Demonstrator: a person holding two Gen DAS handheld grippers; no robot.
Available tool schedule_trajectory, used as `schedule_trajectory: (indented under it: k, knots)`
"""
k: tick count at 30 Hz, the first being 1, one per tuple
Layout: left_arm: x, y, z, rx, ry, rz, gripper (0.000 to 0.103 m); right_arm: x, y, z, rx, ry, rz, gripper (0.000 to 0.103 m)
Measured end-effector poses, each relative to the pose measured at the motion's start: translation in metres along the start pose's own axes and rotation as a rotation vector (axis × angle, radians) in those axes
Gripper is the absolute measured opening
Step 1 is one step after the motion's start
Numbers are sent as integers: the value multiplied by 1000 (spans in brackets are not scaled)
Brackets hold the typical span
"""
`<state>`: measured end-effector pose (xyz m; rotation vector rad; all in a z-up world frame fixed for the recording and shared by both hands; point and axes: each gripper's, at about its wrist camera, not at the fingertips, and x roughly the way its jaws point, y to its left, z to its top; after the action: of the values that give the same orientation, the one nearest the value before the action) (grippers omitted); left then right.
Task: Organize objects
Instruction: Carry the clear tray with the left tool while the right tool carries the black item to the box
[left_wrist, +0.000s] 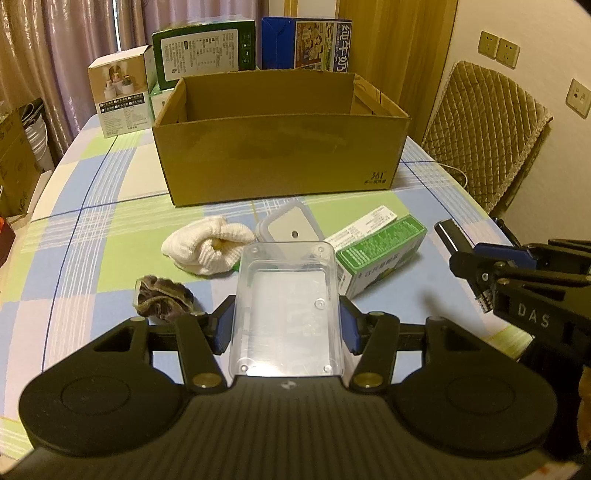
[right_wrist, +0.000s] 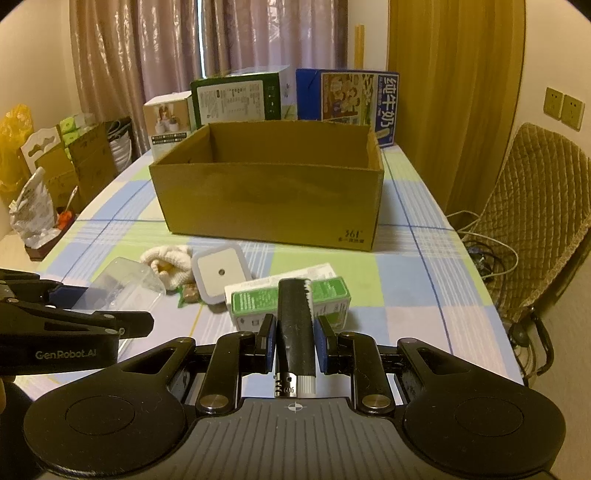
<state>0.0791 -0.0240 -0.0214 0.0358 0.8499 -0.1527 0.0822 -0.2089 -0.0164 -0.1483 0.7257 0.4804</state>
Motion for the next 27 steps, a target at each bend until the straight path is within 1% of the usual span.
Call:
schedule_trajectory:
  k: [5, 9, 13, 17, 22, 25, 27]
  knots:
    - [1, 5, 22, 16, -19, 6, 51, 3, -5, 22, -8, -19, 1, 19]
    - [1, 11, 52, 30, -49, 6, 51, 8, -12, 53, 4, -39, 23, 19]
    - [4, 19, 89, 75, -73, 24, 51, 18, -25, 95, 65, -43, 84, 19]
    - [11, 28, 131, 100, -94, 40, 51, 29, -33, 141, 47, -77, 80, 19]
    - [26, 42, 191, 97, -99, 22, 51, 48, -40, 198, 36, -101, 88, 19]
    - [42, 50, 221, 103, -93, 28, 51, 63, -46, 227, 47, -101, 107, 19]
    - [55, 54, 235, 108, -89, 38, 51, 79, -49, 242, 61, -88, 116, 19]
